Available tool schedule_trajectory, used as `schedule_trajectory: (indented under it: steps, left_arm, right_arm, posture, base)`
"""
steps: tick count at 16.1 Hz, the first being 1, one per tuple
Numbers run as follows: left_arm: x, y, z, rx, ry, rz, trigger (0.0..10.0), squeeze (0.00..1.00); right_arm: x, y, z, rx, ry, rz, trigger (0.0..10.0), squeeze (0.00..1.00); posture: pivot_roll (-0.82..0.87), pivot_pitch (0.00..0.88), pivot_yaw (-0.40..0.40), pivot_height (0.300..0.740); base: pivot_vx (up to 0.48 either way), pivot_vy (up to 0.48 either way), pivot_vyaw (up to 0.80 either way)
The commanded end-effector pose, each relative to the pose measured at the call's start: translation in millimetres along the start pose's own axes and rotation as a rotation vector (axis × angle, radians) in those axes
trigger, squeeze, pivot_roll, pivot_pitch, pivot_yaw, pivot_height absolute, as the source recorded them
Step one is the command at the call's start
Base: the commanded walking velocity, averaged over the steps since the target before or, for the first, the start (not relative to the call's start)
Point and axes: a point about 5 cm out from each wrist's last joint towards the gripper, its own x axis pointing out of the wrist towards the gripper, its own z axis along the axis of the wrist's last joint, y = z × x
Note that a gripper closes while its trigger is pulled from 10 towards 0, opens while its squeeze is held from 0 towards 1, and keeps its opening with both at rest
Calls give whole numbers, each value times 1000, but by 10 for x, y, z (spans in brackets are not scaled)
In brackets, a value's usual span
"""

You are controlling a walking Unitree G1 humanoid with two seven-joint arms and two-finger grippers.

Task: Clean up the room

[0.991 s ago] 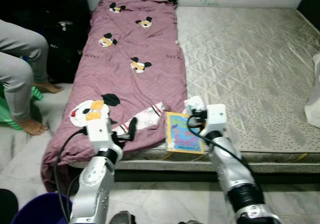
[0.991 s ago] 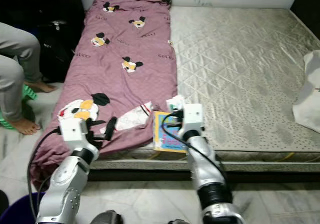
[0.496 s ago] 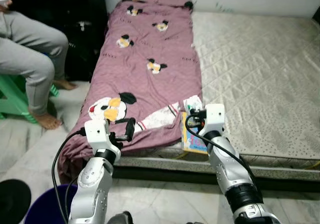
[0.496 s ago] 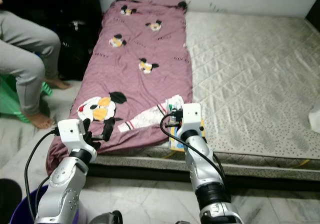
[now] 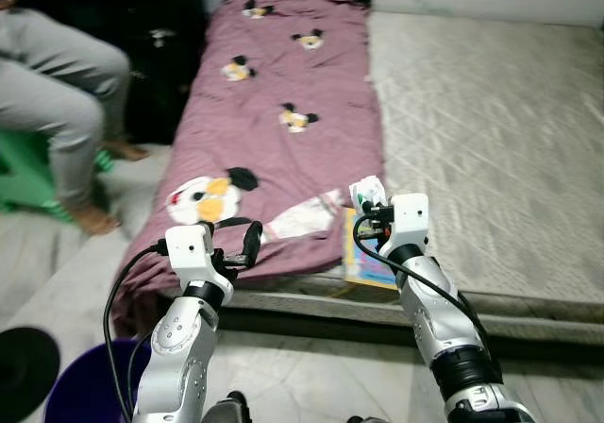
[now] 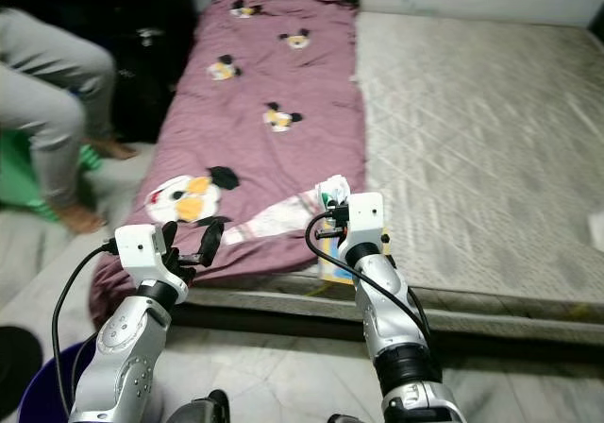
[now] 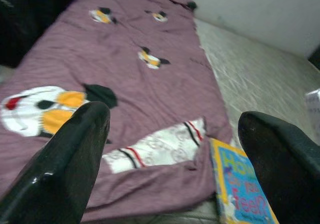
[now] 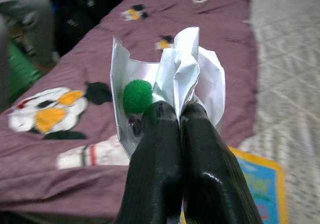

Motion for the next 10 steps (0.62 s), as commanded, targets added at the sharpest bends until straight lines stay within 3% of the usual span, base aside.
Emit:
schedule_trajectory:
  steps: [1,10]
  left_arm:
    - [-21,21,15,0,-10,5,10000,0]
    - [-22,24,16,0,-9,4,10000,0]
  right_arm:
    - [0,37,4,0,-6,12,10000,0]
    - [-13,39,-19,-8,-2,14,10000,0]
  posture:
    - [63,125,-18,740]
    - [62,128,-13,740]
  base:
    - [0,0,600]
    - [0,0,58]
